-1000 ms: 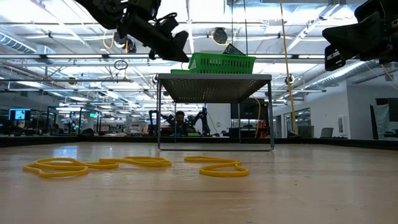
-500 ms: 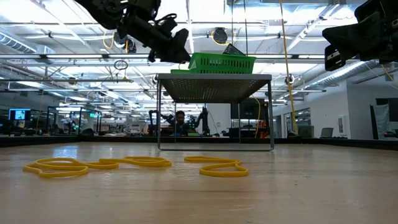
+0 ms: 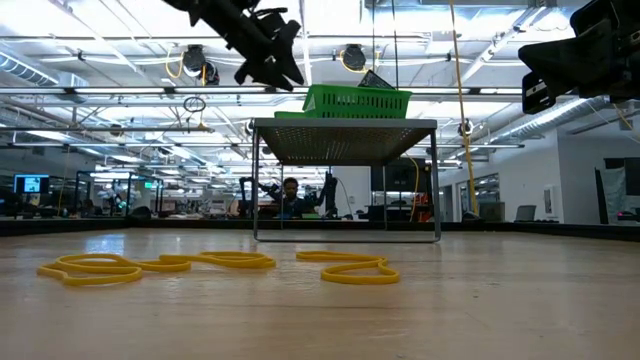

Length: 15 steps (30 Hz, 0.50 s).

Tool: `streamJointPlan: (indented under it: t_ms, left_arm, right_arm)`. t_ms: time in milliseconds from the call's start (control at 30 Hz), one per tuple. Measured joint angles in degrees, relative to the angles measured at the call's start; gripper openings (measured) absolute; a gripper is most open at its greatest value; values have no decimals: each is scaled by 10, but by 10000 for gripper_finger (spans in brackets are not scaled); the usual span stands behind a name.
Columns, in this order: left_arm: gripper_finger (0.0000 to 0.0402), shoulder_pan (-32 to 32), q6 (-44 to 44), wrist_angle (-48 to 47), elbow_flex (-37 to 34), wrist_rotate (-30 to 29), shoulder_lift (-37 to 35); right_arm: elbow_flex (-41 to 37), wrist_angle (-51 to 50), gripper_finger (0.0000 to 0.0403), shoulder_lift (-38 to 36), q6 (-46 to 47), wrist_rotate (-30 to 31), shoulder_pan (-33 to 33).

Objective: Pick & Place Office Desk Supplies
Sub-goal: Put the yellow rubber band into the left green bin on the shelf

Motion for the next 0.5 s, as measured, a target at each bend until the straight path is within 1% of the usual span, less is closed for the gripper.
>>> streamJointPlan:
  t_ms: [67,100,200,233,300,400,500]
  left_arm:
    - [182,0,-3,-31,12,20,0]
    - [182,-3,5,-46,18,45,0]
    - [182,-22,42,-60,23,164,-20]
    - [182,-31,41,-59,24,201,-30]
    - [182,-54,31,-70,25,257,-51]
    - [182,-105,40,-130,25,296,-76]
    - [182,-178,66,-212,25,298,-94]
  right_arm:
    - [0,0,0,0,0,0,0]
    - [0,0,0,0,0,0,0]
    - [0,0,0,0,0,0,0]
    - [0,0,0,0,0,0,0]
    - [0,0,0,0,0,0,0]
    - [0,0,0,0,0,0,0]
    - [0,0,0,0,0,0,0]
